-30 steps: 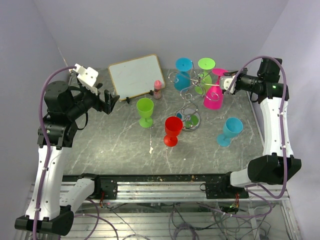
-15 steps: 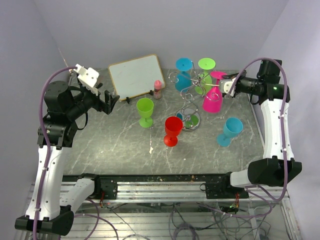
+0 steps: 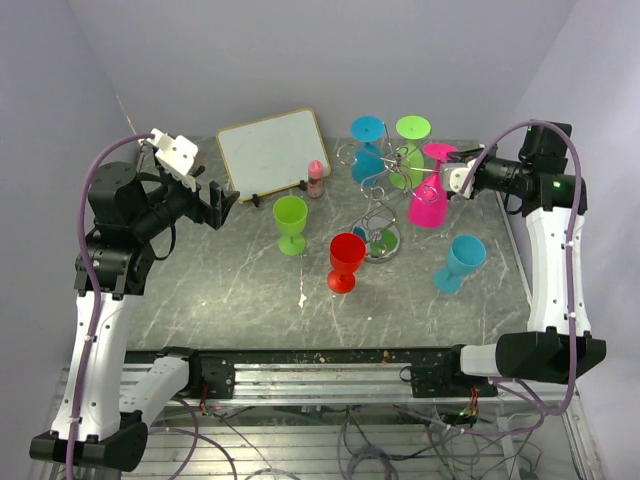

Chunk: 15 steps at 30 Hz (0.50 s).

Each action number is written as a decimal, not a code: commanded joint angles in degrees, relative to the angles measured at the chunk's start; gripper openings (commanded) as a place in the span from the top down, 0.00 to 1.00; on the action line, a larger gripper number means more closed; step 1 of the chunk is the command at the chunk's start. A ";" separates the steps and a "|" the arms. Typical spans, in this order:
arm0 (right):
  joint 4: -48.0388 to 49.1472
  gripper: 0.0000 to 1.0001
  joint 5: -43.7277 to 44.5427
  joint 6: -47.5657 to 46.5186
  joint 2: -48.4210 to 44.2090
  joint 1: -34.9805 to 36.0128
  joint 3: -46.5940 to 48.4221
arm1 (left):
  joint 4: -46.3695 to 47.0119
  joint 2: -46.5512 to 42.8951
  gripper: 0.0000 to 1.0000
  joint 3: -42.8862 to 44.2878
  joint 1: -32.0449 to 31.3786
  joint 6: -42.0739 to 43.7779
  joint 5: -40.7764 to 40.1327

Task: Place the wine glass upside down on the wine glass rack

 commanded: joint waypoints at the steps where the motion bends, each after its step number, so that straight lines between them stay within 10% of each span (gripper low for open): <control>1: -0.75 1.00 0.94 0.03 -1.87 0.04 0.90 | 1.30 -0.75 0.04 0.84 0.68 0.68 0.22; 15: 3.24 1.00 8.15 5.53 -5.18 0.07 -2.87 | 1.65 -1.10 0.04 0.74 0.68 0.30 0.39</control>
